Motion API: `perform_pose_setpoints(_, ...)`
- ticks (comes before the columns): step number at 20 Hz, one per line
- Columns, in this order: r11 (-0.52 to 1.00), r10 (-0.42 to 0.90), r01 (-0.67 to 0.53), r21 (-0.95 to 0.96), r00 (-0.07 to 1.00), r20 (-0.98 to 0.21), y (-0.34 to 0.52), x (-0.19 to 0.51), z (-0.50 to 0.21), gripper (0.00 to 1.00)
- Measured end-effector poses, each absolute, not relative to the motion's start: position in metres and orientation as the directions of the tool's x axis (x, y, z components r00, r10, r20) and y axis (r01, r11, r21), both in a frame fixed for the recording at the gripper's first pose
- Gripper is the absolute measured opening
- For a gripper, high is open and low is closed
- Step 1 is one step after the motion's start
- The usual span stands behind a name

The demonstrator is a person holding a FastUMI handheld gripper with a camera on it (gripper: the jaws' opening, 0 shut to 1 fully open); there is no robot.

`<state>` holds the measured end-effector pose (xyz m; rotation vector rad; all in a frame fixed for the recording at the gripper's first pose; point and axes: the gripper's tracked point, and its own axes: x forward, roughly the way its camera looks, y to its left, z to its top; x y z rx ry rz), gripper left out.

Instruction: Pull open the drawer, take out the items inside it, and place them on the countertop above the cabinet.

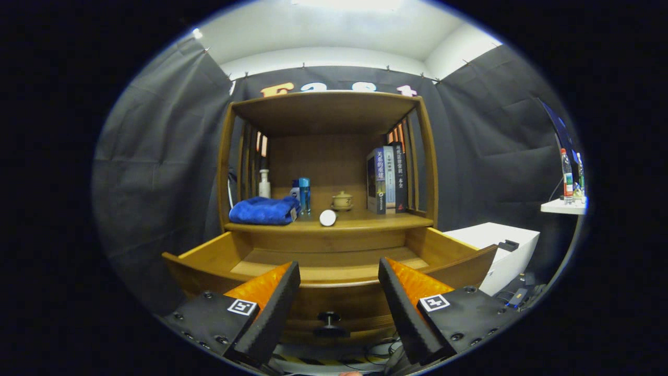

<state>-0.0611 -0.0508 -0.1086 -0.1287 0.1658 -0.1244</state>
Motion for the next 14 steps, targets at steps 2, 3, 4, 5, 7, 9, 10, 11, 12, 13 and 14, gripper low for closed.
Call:
perform_pose_setpoints(2,0.986,-0.118,0.094,-0.137,0.977,-0.180,-0.045,-0.057,-0.123,0.98)
perform_pose_setpoints(3,0.988,-0.110,0.088,-0.124,0.977,-0.184,-0.043,-0.056,-0.129,0.98)
perform_pose_setpoints(4,0.989,-0.109,0.087,-0.122,0.976,-0.188,-0.041,-0.057,-0.132,0.98)
perform_pose_setpoints(5,0.988,-0.111,0.087,-0.130,0.975,-0.192,-0.043,-0.057,-0.137,0.98)
perform_pose_setpoints(7,0.986,-0.117,0.089,-0.143,0.972,-0.204,-0.046,-0.056,-0.145,0.98)
perform_pose_setpoints(9,0.984,-0.116,0.087,-0.153,0.975,-0.191,-0.044,-0.057,-0.144,0.98)
perform_pose_setpoints(10,0.985,-0.115,0.087,-0.148,0.976,-0.188,-0.042,-0.058,-0.145,0.98)
perform_pose_setpoints(11,0.985,-0.115,0.088,-0.147,0.975,-0.190,-0.041,-0.058,-0.146,0.98)
perform_pose_setpoints(12,0.986,-0.116,0.089,-0.144,0.975,-0.191,-0.041,-0.059,-0.146,0.98)
perform_pose_setpoints(13,0.986,-0.117,0.090,-0.139,0.974,-0.195,-0.041,-0.058,-0.147,0.98)
perform_pose_setpoints(14,0.986,-0.117,0.091,-0.140,0.974,-0.193,-0.041,-0.057,-0.145,0.98)
